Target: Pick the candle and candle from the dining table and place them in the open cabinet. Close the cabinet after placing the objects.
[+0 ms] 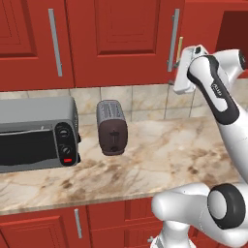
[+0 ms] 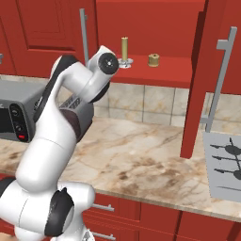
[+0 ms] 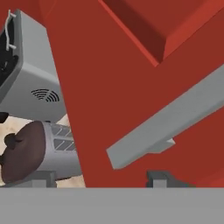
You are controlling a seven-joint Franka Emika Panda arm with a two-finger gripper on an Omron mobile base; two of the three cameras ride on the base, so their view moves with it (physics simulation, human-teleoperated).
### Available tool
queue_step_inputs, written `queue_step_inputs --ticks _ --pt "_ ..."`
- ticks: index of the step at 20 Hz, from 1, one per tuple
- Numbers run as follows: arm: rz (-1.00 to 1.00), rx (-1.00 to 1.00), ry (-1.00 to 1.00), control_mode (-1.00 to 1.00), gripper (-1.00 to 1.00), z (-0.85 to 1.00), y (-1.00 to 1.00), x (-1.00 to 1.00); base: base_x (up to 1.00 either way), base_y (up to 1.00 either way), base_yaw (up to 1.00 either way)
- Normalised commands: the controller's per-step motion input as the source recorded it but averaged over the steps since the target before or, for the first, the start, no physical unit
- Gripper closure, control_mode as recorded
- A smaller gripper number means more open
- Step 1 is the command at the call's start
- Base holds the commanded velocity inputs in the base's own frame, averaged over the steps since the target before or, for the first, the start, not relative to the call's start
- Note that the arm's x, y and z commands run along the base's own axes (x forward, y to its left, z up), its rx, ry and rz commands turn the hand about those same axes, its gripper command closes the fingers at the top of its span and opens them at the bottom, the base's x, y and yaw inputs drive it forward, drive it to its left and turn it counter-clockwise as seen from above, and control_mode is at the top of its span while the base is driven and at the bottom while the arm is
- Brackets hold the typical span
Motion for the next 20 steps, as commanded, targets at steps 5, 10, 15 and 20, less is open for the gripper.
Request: queue_step_inputs --ticks 5,10,15,20 --pt "-0.06 0.0 0.0 -1.0 -1.0 0.0 -0.3 -0.08 0.0 0.0 0.0" --pt "0.0 0.0 -0.08 -1.0 -1.0 0.03 -0.21 -0.22 0.0 0.0 0.0" --pt "0.01 0.0 -0.23 -1.0 -1.0 0.01 -0.04 -0.37 0.0 0.0 0.0" --pt "0.06 -0.04 -0.26 -1.0 -1.0 0.01 -0.02 -0.36 0.0 0.0 0.0"
